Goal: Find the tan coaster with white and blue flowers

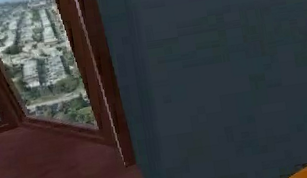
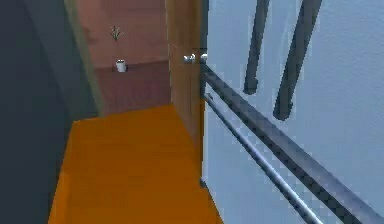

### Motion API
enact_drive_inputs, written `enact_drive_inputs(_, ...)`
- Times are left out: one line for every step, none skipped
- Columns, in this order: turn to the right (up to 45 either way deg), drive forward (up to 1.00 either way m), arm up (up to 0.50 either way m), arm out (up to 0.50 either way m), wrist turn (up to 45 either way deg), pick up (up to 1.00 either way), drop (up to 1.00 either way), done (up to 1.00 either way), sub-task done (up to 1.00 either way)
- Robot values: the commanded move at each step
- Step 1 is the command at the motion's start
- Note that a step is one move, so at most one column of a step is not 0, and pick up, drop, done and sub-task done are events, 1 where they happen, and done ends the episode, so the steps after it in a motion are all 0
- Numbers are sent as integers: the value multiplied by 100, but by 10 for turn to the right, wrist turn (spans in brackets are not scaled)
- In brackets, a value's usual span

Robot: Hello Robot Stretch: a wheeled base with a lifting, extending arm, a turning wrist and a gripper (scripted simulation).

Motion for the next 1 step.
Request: enact_drive_inputs(-450,0,0,0,0,0,0,0,0)
